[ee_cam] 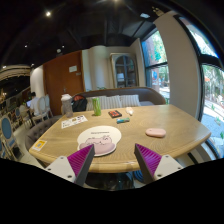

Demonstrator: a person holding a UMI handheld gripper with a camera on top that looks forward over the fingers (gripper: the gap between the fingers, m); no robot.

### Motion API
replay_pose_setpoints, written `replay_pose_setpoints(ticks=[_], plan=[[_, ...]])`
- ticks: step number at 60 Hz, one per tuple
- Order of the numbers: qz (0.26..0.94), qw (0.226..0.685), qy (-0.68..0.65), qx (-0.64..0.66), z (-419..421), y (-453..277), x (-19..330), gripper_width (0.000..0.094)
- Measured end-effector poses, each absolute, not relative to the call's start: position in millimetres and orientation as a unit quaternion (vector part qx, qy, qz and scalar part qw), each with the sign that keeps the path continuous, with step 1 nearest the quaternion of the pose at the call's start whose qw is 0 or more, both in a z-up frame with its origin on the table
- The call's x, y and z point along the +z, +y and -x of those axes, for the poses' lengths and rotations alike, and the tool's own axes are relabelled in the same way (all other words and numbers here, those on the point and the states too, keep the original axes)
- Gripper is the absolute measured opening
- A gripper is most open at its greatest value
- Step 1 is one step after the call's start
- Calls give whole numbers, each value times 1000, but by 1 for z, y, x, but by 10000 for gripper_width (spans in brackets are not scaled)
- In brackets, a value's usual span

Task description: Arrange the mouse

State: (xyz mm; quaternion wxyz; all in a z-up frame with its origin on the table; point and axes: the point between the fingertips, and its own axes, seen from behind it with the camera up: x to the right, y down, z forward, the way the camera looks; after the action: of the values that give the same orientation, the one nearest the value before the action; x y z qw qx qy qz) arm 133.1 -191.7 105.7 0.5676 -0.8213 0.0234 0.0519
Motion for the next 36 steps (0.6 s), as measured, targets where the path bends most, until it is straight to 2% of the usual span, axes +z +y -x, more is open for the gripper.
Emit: replay_pose_setpoints(ticks=[18, 36], plan=[[832, 553, 37, 32, -170, -171, 83, 834], [846, 527, 72, -39, -299, -114, 34, 834]])
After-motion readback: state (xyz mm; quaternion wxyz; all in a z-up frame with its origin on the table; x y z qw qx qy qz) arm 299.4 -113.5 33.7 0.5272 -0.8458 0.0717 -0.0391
